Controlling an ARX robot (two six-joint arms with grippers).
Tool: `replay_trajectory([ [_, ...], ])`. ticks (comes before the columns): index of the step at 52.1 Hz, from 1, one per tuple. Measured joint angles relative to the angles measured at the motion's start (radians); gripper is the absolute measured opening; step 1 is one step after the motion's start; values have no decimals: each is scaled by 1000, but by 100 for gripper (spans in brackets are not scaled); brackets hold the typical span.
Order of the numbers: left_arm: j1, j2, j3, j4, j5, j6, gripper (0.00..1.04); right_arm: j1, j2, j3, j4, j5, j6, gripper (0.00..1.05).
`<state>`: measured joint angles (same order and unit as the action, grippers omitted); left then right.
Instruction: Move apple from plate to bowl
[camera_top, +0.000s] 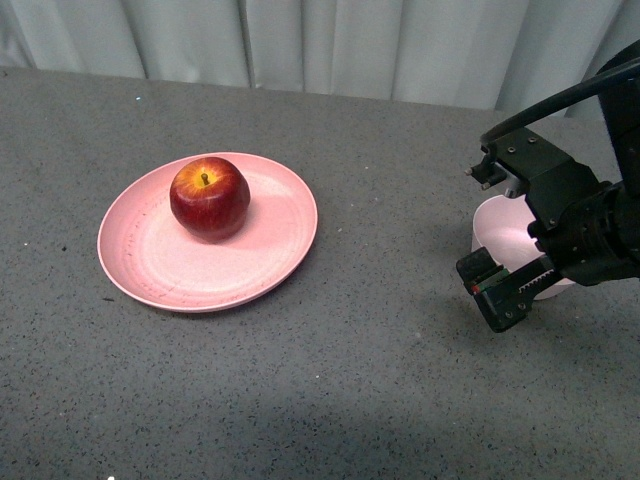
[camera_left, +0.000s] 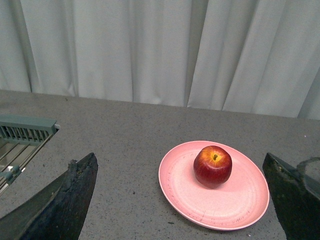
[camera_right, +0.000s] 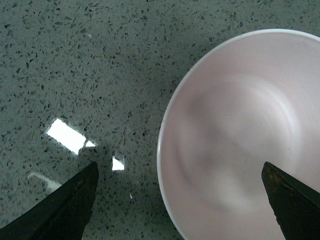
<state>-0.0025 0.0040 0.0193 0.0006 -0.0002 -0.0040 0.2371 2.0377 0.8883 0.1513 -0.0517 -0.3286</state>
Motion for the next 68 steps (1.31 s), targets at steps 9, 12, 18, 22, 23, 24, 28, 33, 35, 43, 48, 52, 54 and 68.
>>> replay_trajectory([
  [9, 0, 0, 0, 0, 0, 0, 98, 2, 42, 69, -28, -2, 26, 85],
  [12, 0, 0, 0, 0, 0, 0, 98, 2, 49, 85, -43, 2, 27, 72],
  [18, 0, 0, 0, 0, 0, 0, 98, -3, 58, 100, -75, 5, 27, 49],
  [22, 0, 0, 0, 0, 0, 0, 98, -8, 61, 106, -96, 3, 26, 35],
  [23, 0, 0, 0, 0, 0, 0, 98, -9, 62, 108, -100, 2, 26, 31],
  [24, 0, 0, 0, 0, 0, 0, 98, -10, 63, 110, -104, 1, 26, 28],
  [28, 0, 0, 0, 0, 0, 0, 98, -13, 63, 119, -120, -2, 24, 12],
  [33, 0, 0, 0, 0, 0, 0, 98, -15, 63, 128, -132, 2, 16, 1],
  [35, 0, 0, 0, 0, 0, 0, 98, -15, 62, 134, -137, 5, 10, 1],
  [43, 0, 0, 0, 0, 0, 0, 98, -17, 55, 140, -150, 6, -2, 1],
  [48, 0, 0, 0, 0, 0, 0, 98, -13, 40, 140, -153, 4, -16, 1],
  [52, 0, 0, 0, 0, 0, 0, 98, -5, 18, 140, -169, -8, -26, 1],
  [54, 0, 0, 0, 0, 0, 0, 98, 1, 2, 140, -180, -7, -31, 1],
  [68, 0, 0, 0, 0, 0, 0, 98, 128, -52, 172, -216, -72, -29, 1],
])
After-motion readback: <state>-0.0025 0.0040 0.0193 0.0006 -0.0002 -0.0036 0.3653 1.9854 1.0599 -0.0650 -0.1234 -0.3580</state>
